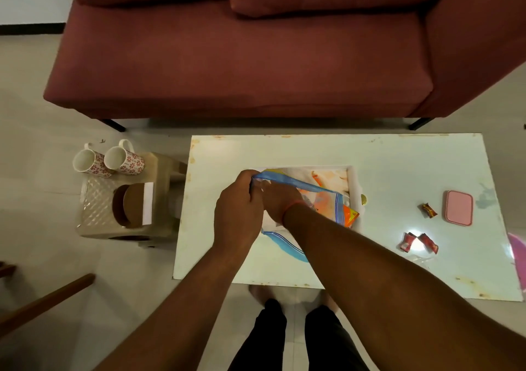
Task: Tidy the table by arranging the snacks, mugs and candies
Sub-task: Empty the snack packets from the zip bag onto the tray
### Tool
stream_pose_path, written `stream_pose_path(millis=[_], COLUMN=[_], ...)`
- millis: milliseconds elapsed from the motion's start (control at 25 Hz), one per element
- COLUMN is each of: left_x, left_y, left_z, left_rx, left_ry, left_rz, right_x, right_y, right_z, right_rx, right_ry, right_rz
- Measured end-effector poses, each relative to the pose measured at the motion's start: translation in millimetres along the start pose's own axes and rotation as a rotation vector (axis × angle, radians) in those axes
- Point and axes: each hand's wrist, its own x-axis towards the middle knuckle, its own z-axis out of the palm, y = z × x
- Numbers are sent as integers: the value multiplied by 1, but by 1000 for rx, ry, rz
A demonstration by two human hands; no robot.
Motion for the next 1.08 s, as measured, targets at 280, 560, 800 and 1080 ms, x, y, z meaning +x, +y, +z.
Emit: stream_pose_path(millis=[280,560,800,1080], left_x=[21,27,25,20], left_y=[-36,-63,-69,-62], left_z=[-15,-9,5,13], left_rx=[-36,-28,-30,-46], left_ry=[51,65,60,-5], left_rz=[-181,-294,-266,-216], right_x=[-54,-97,-60,-55], right_y=[-30,34,100,108], right_z=[-47,-23,52,40], right_rx=[118,1232,1895,1619], right_ry=[412,1102,422,580], right_rz=[-55,638,1214,1424])
